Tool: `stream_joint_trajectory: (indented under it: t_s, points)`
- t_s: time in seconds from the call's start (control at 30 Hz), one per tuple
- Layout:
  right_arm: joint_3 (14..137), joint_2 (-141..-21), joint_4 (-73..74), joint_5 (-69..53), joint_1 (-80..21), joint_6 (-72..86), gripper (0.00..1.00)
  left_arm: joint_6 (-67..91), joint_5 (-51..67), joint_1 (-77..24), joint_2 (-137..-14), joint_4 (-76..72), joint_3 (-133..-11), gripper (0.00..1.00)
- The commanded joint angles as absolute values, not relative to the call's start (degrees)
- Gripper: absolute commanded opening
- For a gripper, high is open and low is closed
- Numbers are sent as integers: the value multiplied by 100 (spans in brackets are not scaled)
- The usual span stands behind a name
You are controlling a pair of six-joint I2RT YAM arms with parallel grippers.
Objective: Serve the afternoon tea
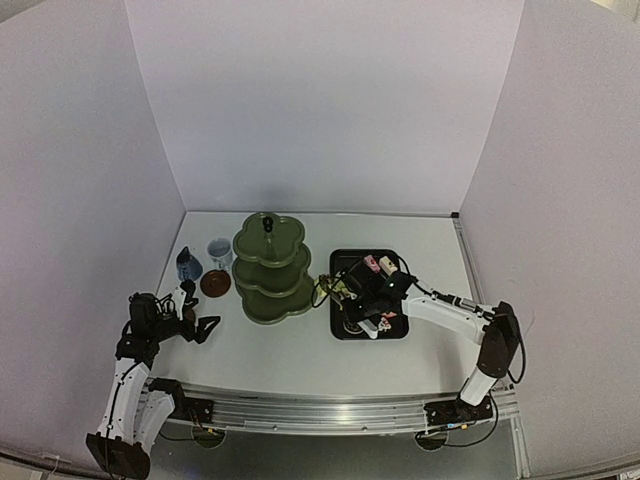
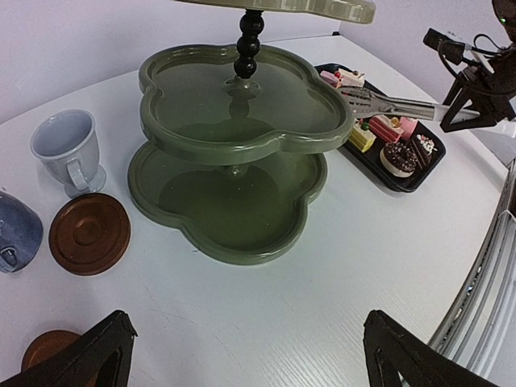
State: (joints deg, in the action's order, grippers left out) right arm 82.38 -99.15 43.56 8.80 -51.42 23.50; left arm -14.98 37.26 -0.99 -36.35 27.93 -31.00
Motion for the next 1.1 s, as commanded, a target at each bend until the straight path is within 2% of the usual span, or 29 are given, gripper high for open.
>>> stream_joint_trajectory:
  t_s: [0.0, 0.37, 0.53, 0.63, 0.83, 1.07]
  points:
    - [8141, -9834, 3396, 694, -5167, 2127, 2, -1564, 3681, -115, -3549, 2639, -3067, 100]
    - [8301, -10524, 3004, 474, -5299, 2334, 1, -1627, 3615, -114, -3573, 2697, -3103, 100]
    - [8231, -10593, 2934, 476, -5311, 2418, 5, -1661, 3601, -117, -3557, 2725, -3094, 100]
    - [8258, -10644, 2936, 524, -5345, 2414, 12, -1661, 3621, -115, -3569, 2707, -3094, 100]
    - [8383, -10733, 2942, 573, -5400, 2412, 36, -1670, 3621, -118, -3602, 2697, -3090, 100]
    - [8622, -10995, 2941, 656, -5446, 2378, 40, -1696, 3621, -117, -3601, 2677, -3075, 100]
